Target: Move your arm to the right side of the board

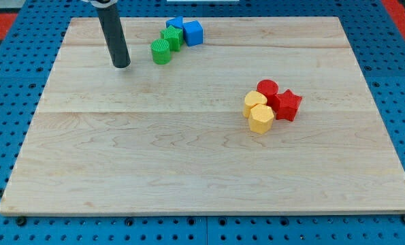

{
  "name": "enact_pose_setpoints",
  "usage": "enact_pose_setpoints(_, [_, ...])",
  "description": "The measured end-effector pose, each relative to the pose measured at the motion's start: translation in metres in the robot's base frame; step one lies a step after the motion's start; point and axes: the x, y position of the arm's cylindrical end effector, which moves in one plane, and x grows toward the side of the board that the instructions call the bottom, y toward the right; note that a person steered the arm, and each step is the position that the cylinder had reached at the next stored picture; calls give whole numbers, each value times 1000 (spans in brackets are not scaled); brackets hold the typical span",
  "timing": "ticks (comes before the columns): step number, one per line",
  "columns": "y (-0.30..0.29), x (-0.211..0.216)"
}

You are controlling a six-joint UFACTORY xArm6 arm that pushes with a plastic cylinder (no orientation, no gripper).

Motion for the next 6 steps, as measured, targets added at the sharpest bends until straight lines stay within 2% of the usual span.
enact_pose_setpoints(3, [2, 7])
enact_pose_setpoints(4, [67, 24])
enact_pose_setpoints(6, [274, 26])
